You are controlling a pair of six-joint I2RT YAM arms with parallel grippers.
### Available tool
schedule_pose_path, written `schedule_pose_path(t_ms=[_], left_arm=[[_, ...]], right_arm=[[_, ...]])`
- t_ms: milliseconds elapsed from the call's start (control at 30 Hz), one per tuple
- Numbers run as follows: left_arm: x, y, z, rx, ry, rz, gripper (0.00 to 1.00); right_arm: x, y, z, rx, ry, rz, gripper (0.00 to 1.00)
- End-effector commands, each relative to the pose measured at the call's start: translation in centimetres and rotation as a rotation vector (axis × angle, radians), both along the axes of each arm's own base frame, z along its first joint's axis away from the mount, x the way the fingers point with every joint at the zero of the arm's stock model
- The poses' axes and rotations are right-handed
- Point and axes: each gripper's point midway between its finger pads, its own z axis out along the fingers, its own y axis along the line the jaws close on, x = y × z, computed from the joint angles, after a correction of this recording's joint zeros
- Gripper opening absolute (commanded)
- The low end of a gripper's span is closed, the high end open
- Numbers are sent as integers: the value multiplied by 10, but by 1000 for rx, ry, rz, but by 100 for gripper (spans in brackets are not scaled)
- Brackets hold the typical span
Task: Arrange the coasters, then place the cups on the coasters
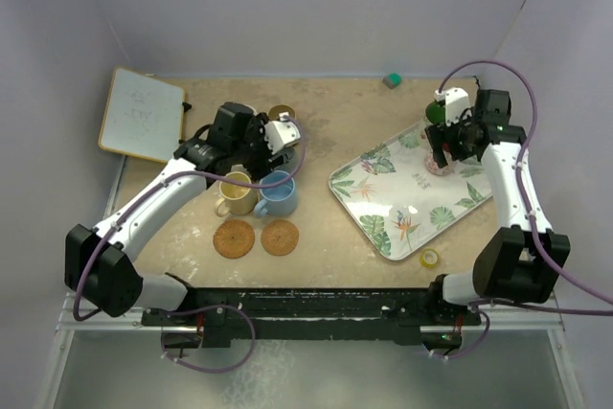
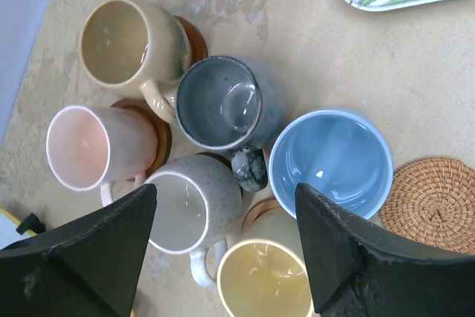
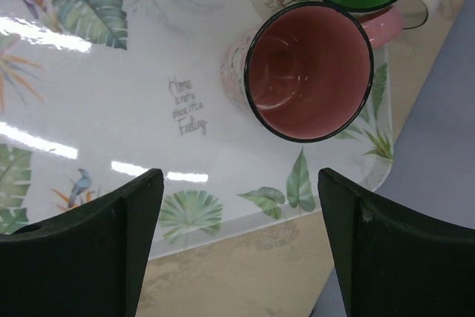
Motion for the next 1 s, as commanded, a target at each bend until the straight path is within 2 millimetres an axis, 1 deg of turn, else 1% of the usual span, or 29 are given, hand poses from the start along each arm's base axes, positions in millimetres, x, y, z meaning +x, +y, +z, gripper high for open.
schedule_pose_path(t_ms=[0,133,267,367,467,633,700,867,933,967], left_arm=[[8,13,27,-79,-87,117,74],[10,27,30,-80,-94,203,78],[5,34,31,-85,-106,214,79],[5,37,33,-81,-122,222,79],[4,39,36,-82,-130,227,79],[1,41,42,-92,-141,227,79],[0,41,41,-90,-143,227,79],[0,42,42,-89,-149,224,79],[-1,42,42,-83,-150,219,79],[-1,42,42,-80,-154,215,79]], right_arm=[[26,-18,17,-137,-66,60,87],[32,-19,6,-157,-10,117,87],[40,-20,-3,-153,32,142,86],[44,-15,-8,-130,50,156,84],[46,-13,-15,-135,84,177,82],[41,-14,-31,-143,172,212,77],[38,-13,-37,-139,205,219,73],[34,-14,-50,-137,264,231,60],[33,-14,-54,-135,280,237,54],[31,-13,-56,-132,289,237,49]])
